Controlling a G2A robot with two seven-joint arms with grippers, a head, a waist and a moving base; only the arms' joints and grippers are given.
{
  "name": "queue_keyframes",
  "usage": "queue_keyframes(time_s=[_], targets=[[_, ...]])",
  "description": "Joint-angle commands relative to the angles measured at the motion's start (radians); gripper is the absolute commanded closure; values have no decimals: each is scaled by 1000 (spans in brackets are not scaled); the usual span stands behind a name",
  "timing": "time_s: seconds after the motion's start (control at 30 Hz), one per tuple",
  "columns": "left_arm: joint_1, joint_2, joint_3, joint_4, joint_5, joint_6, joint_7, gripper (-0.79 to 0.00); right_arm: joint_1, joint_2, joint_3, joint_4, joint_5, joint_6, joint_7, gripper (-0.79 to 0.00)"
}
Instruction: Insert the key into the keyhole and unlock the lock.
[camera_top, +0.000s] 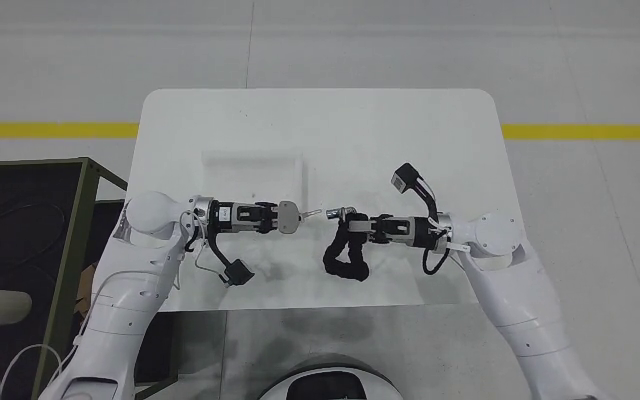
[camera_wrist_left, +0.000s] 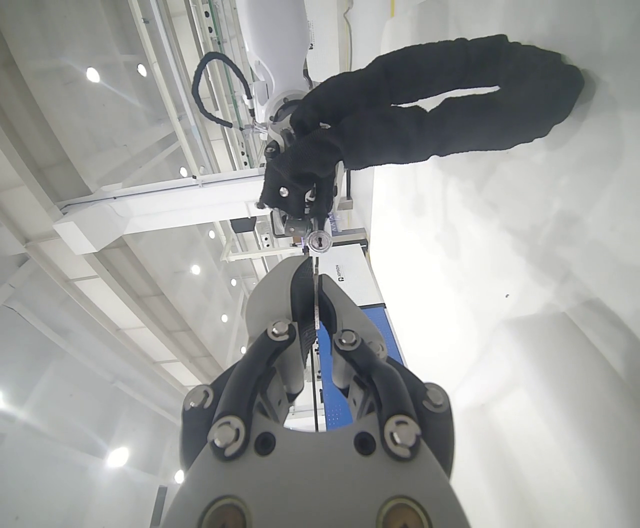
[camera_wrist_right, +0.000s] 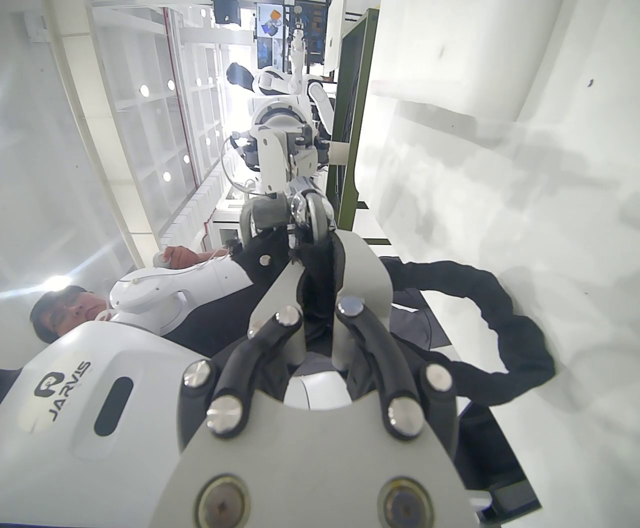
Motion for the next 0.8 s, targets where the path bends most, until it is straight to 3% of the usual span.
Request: queue_keyframes(time_s=[0.0, 0.77], targets=[[37, 4, -4, -41, 20, -4, -18, 0, -29, 3, 12, -28, -15, 4, -19, 0], [-2, 13, 46, -1, -7, 8, 6, 0, -3, 9, 1, -3, 19, 0, 24, 0]])
